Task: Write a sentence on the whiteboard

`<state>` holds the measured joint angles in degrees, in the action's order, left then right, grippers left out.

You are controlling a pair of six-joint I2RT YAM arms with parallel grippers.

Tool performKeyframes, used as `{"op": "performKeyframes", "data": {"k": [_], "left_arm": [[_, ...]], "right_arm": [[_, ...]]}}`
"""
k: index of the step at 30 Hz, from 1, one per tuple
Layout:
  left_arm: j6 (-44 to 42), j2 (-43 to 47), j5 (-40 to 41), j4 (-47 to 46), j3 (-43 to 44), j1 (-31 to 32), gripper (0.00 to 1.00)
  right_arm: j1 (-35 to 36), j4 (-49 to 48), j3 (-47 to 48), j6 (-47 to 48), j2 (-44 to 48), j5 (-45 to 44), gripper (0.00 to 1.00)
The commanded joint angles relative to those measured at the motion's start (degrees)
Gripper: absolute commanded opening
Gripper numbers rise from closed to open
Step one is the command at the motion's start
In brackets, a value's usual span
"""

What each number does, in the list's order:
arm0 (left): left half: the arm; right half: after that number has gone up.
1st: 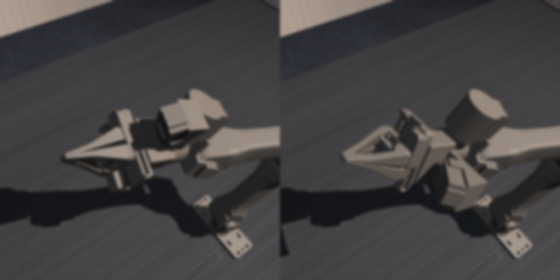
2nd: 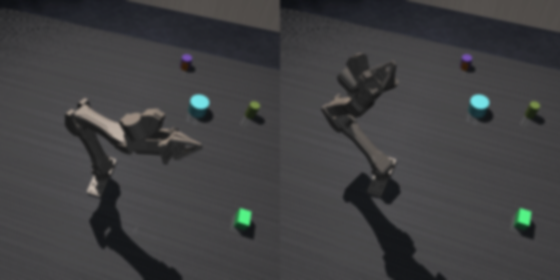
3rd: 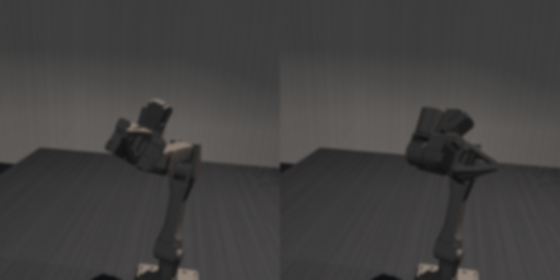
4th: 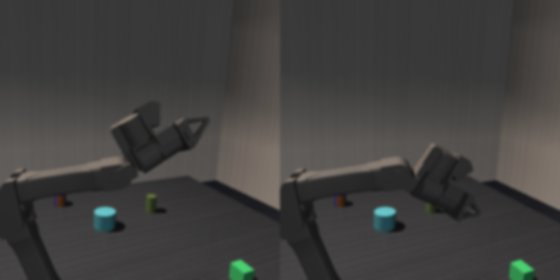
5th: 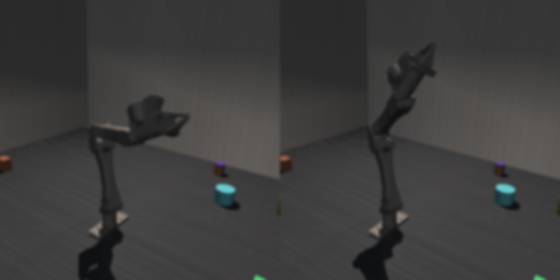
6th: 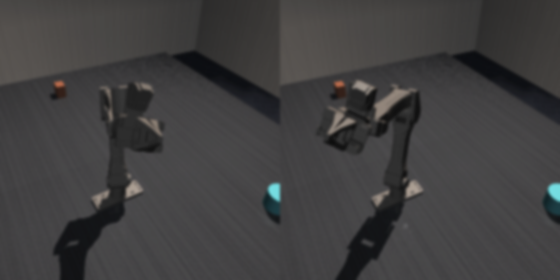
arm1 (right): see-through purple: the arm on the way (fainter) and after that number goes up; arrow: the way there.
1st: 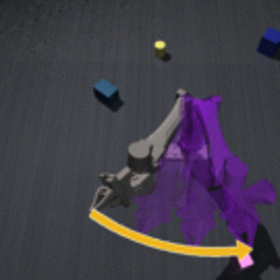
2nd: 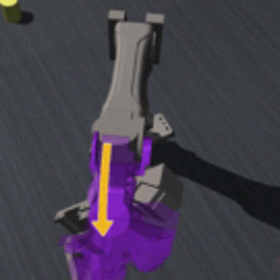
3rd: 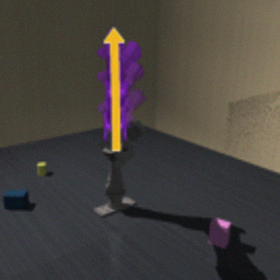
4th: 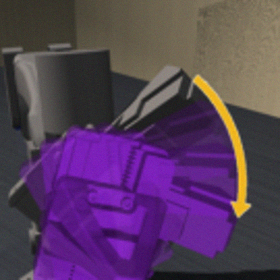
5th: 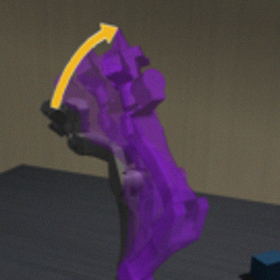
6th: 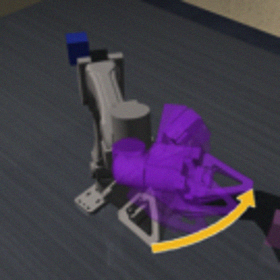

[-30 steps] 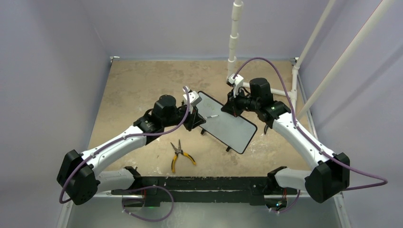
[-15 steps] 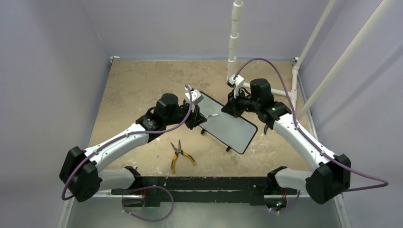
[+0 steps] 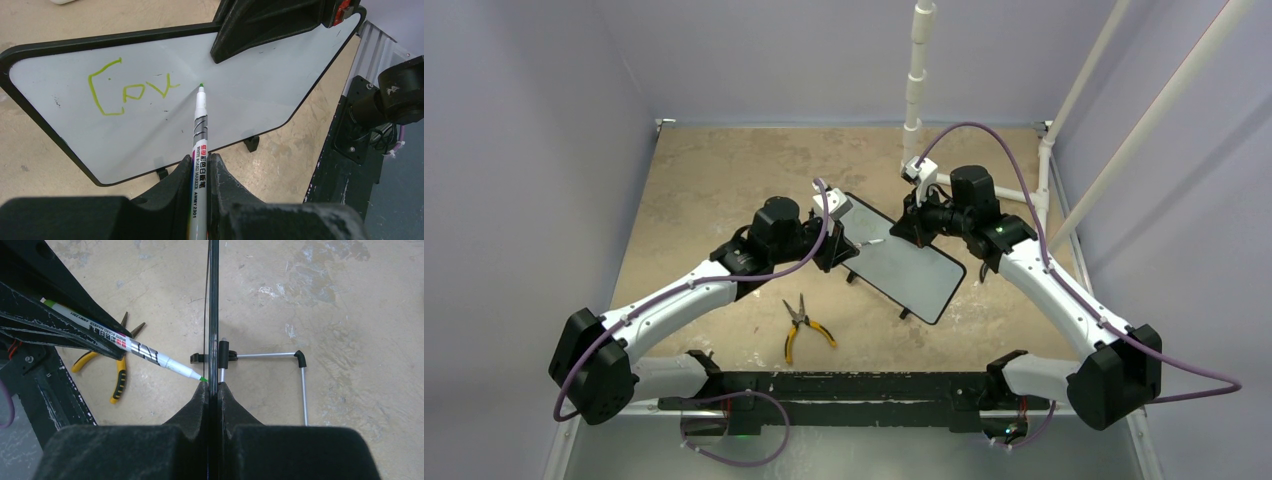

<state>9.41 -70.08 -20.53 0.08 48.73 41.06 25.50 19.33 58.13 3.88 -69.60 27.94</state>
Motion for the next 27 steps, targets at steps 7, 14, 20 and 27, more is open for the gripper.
{"op": "performKeyframes", "data": {"k": [7,14,20,27], "left_arm": [[-2.3,2.6,1.4,3.9,4.5,0.1,0.0],[-3.2,4.1,3.6,6.4,5.1,0.1,0.0],[-2.1,2.5,4.6,2.7,5.0,0.1,0.0],[-2.0,1.4,4.9,1.2,5.4,0.1,0.0]], "right_arm": [[0.2,-0.9,0.2,-0.3,0.9,0.7,0.0],[0.2,-1.0,0.1,-0.3,0.8,0.8,0.0],[0.3,-0.9,0.2,-0.2,0.8,1.0,0.0],[0.3,-0.8,0.2,-0.2,1.0,1.0,0.0]]}}
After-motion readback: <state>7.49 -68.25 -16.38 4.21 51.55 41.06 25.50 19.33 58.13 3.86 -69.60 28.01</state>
